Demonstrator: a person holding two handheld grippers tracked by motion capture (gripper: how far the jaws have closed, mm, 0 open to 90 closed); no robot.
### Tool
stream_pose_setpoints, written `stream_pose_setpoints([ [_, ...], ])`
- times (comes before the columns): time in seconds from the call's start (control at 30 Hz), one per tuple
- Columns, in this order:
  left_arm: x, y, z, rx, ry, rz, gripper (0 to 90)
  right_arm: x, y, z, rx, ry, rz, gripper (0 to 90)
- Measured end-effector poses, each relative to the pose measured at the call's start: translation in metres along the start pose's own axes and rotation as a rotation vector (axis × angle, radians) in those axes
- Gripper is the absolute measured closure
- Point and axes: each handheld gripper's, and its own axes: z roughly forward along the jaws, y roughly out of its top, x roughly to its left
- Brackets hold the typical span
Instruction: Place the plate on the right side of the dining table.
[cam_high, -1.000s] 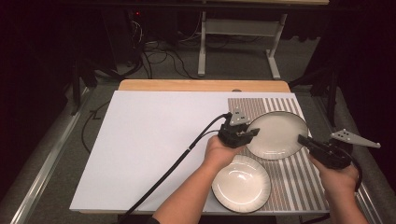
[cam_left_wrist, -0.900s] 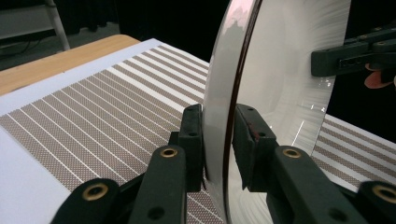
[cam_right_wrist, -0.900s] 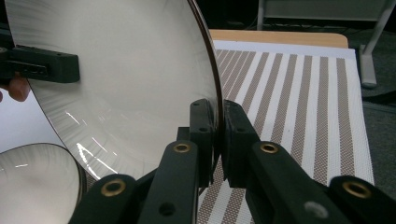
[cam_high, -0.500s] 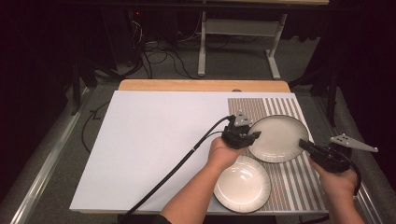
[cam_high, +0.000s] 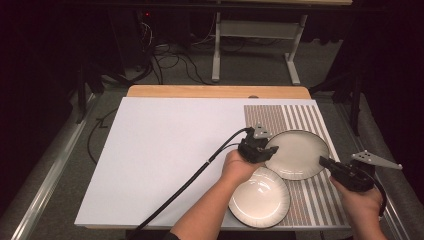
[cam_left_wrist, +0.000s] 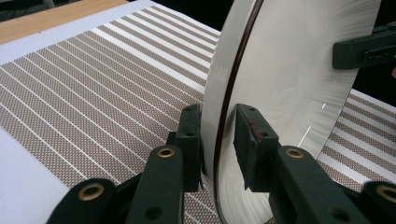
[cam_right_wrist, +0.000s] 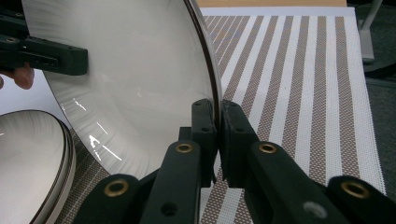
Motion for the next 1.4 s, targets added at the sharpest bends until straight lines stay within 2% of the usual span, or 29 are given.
stream_pose_setpoints([
  [0.13,0.001,-0.003,0.004,0.013,0.002,-0.011,71.6,0.0,-0.002,0.001,0.008,-0.007,-0.002,87.7],
  [0.2,0.001,-0.003,0.005,0.014,0.002,-0.014,71.7,-0.002,-0.004,0.002,0.012,0.0,0.011,87.6],
  [0.37,0.001,-0.004,0.006,0.016,0.03,-0.019,71.1,-0.003,-0.003,0.004,0.011,0.002,0.018,87.6],
  [0.4,0.002,-0.004,0.005,0.005,0.042,-0.017,70.1,-0.003,-0.003,0.004,0.01,0.004,0.018,87.6],
  [0.47,0.005,-0.002,-0.001,-0.024,0.029,-0.044,64.9,-0.002,-0.001,0.006,0.012,-0.007,0.013,87.2],
  [0.67,0.015,-0.006,-0.035,-0.104,0.064,-0.021,54.3,-0.004,0.001,0.01,0.019,-0.013,0.018,86.7],
  [0.73,0.019,-0.009,-0.049,-0.127,0.083,-0.02,51.6,-0.004,0.002,0.01,0.022,-0.018,0.012,86.7],
  [0.83,0.024,-0.017,-0.07,-0.136,0.127,0.014,50.7,-0.003,0.004,0.011,0.021,-0.022,0.012,86.7],
  [0.97,0.036,-0.032,-0.096,-0.15,0.172,-0.003,45.9,-0.003,0.006,0.014,0.028,-0.034,0.015,86.5],
  [1.13,0.049,-0.054,-0.129,-0.18,0.195,-0.038,45.0,-0.001,0.009,0.016,0.032,-0.042,0.008,86.5],
  [1.4,0.059,-0.088,-0.183,-0.215,0.247,-0.059,39.8,-0.003,0.01,0.017,0.04,-0.05,0.01,86.2],
])
